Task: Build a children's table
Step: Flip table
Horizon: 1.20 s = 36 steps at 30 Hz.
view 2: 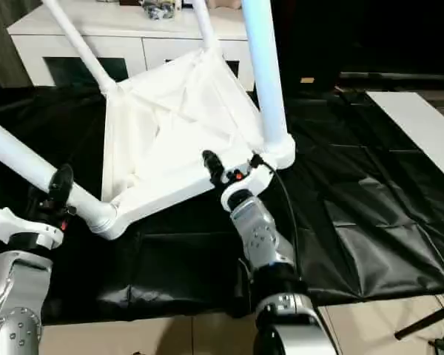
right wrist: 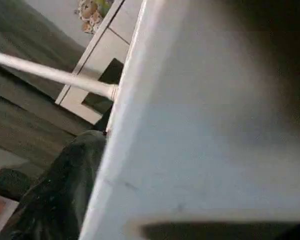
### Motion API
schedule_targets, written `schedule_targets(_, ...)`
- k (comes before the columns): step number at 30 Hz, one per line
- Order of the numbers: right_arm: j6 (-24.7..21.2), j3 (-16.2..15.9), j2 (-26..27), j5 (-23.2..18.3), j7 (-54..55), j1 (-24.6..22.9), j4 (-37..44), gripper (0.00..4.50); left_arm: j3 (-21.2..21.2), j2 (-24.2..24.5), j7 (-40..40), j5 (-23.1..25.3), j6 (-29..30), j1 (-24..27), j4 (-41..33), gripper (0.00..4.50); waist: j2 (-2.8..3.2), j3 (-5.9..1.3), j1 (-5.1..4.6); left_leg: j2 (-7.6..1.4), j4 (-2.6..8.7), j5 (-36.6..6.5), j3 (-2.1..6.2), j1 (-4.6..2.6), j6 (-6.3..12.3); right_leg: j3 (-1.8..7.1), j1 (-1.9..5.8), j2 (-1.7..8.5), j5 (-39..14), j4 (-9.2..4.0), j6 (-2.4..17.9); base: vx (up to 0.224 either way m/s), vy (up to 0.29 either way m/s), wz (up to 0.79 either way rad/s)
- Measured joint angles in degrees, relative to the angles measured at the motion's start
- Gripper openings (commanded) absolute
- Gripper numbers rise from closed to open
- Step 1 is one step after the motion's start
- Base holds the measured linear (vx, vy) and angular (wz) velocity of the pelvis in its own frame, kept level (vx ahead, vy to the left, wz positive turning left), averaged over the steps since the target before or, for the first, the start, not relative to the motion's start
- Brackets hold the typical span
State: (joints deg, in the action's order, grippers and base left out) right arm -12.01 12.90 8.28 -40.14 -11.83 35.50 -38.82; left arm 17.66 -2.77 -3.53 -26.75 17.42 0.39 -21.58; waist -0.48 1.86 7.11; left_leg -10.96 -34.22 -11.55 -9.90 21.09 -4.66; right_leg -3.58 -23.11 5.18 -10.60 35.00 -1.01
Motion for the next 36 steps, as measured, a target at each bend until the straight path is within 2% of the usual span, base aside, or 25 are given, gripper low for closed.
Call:
schedule_targets(3,0.39,0.20,-0.04,-0.14,-0.30,0.43,-0.39,3.28,-0.08,0.00,0.03,0.13,-0.01,0.01,0.00,1.92,-0.03,0.02,-0.22,-0.02,0.01,0.00,0.01,0.01,0.00,-0.02,0.00,0.00,-0.01,0.01,-0.06,0.000,0.000,0.00)
schedule_targets(8,1.03,0.17,-0.09,-0.83,-1.13,0.65,-0.85,2.85,-0.16,0.00,0.09,0.16,-0.14,0.01,0.01,1.92,-0.05,0.03,-0.34,-0.01,0.00,0.01,0.01,0.04,0.00,-0.03,0.00,0.01,0.00,0.01,-0.05,0.000,0.000,0.00)
schedule_targets(9,1.06,0.17,-0.11,-0.83,-1.13,0.77,-0.93,2.65,-0.17,0.00,0.14,0.18,-0.17,0.01,0.01,1.92,-0.07,0.04,-0.38,-0.01,0.00,0.01,0.01,0.05,0.00,-0.03,0.00,0.01,0.01,0.01,-0.05,0.000,0.000,0.00)
schedule_targets(10,1.12,0.17,-0.13,-0.83,-1.13,0.91,-1.05,2.65,-0.21,0.00,0.22,0.24,-0.23,0.01,0.01,1.92,-0.09,0.06,-0.44,-0.02,0.00,0.01,0.01,0.05,0.00,-0.03,0.00,0.01,0.02,0.01,-0.05,0.000,0.000,0.00)
schedule_targets(12,1.29,0.20,-0.19,-1.24,-1.27,1.40,-1.56,2.44,-0.19,0.00,0.92,0.62,-0.37,-0.01,0.01,2.48,-0.11,0.07,-0.56,-0.02,0.00,0.01,0.01,0.04,0.00,-0.03,0.00,0.01,0.05,0.01,-0.06,0.000,0.000,0.00)
schedule_targets(18,2.04,0.09,-0.40,-0.63,-1.20,2.12,-2.09,2.29,0.47,-0.01,1.22,-3.42,-1.23,-0.21,-0.06,2.91,-0.42,0.37,-0.64,-0.03,0.00,0.02,0.03,0.09,-0.01,-0.05,-0.03,0.00,0.19,0.00,-0.07,0.000,0.000,0.00)
schedule_targets(26,2.82,-0.96,-1.25,0.56,0.39,3.32,-1.73,2.28,1.36,0.57,3.13,-3.07,-2.69,-1.02,0.12,3.46,-0.34,0.60,-0.70,-0.03,0.00,0.02,0.03,0.26,-0.01,-0.05,-0.20,0.01,0.36,0.01,-0.08,0.000,0.000,0.00)
schedule_targets(29,2.82,-2.14,-1.38,1.90,1.40,3.85,-1.21,2.28,1.71,1.47,3.80,-1.51,-3.98,-1.89,1.47,3.72,-0.15,0.78,-0.71,-0.02,0.00,0.02,0.03,0.50,-0.02,-0.04,-0.46,0.01,0.56,0.01,-0.06,0.000,0.000,0.00)
schedule_targets(33,2.82,-3.35,-1.60,2.75,2.11,5.18,-1.14,2.28,2.52,2.99,4.51,0.62,-5.50,-2.75,1.97,3.74,0.55,1.30,-0.76,-0.03,0.15,1.25,0.01,1.29,0.11,-0.05,-1.40,0.01,1.22,0.18,0.11,0.000,0.000,0.00)
schedule_targets(36,2.75,-5.10,-2.08,4.49,3.00,6.51,1.99,2.28,3.60,4.53,5.25,1.13,-6.17,-3.16,2.43,3.74,0.70,1.39,-1.06,-0.03,0.17,1.62,-0.01,2.00,0.21,-0.04,-2.27,0.01,1.56,0.26,0.22,0.000,0.000,0.00)
